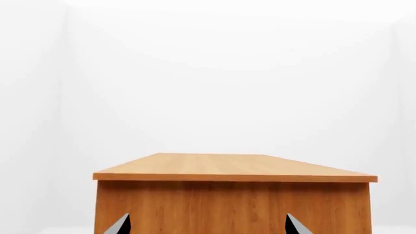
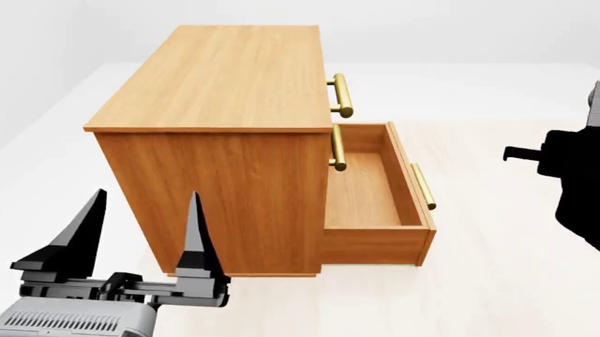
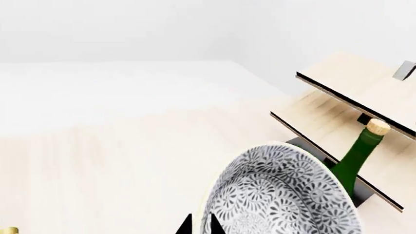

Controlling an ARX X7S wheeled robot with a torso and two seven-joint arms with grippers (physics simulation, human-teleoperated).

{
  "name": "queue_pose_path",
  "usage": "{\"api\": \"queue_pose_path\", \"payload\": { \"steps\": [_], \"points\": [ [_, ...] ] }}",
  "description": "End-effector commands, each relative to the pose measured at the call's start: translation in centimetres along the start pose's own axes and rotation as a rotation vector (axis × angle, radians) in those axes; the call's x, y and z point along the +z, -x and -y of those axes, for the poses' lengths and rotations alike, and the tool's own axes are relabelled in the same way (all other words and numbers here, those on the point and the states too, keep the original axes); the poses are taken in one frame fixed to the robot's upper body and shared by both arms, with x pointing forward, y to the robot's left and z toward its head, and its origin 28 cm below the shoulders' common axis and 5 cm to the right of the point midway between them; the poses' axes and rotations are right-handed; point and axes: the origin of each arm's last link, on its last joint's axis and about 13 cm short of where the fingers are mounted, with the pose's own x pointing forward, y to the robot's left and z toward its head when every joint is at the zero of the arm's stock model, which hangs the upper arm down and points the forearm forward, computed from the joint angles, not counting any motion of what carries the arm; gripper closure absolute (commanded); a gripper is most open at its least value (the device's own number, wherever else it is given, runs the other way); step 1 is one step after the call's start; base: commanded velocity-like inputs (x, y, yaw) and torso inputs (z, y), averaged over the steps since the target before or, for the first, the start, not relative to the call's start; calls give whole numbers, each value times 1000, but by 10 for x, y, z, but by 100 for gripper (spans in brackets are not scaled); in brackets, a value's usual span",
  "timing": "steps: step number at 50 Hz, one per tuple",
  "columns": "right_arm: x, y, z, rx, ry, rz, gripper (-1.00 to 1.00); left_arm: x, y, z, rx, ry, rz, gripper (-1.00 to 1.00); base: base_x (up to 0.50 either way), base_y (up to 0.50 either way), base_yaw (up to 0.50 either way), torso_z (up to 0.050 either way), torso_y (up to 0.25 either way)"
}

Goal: Put the bowl on top of the cabinet.

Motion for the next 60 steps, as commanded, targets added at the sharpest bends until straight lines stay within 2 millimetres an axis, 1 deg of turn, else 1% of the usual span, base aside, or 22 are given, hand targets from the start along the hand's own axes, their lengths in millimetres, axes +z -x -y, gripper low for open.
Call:
{"api": "queue_pose_path", "payload": {
  "steps": [1,7,10,13,20,22,28,29,34,38,41,45,52,60],
  "points": [
    [37,1,-9,40,19,52,100,0,0,0,2,1,0,-100,0,0,0,0,0],
    [61,7,-18,81,41,89,100,1,0,0,-1,3,1,-100,0,0,0,0,0],
    [68,9,-21,96,44,100,100,1,0,-1,2,2,1,-100,0,0,0,0,0],
    [81,15,-29,157,33,109,100,1,0,-1,1,2,2,-100,0,0,0,0,0],
    [101,22,-39,200,39,136,100,1,-1,-1,1,3,2,-100,0,0,0,0,0],
    [109,26,-43,222,50,153,100,1,-1,0,1,2,1,-100,0,0,0,0,0],
    [122,30,-52,256,58,167,100,2,-1,-1,3,4,1,-100,0,0,0,0,2],
    [125,32,-56,264,68,171,100,2,-1,0,1,3,1,-100,0,0,0,0,0],
    [129,36,-65,296,66,180,100,2,-1,-1,1,6,1,-100,0,0,0,0,0],
    [142,44,-72,323,71,202,100,2,-1,-1,1,7,1,-100,0,0,0,0,0],
    [153,51,-83,351,71,213,100,1,-1,-1,-1,7,0,-100,0,0,0,0,0],
    [160,59,-95,388,85,228,100,3,-1,-2,4,7,4,-100,0,0,0,0,3],
    [166,71,-113,439,135,246,100,3,-1,-1,5,6,5,-100,0,0,0,0,0],
    [165,88,-126,496,166,275,100,3,0,-1,5,7,4,-100,0,0,0,0,0]
  ]
}}
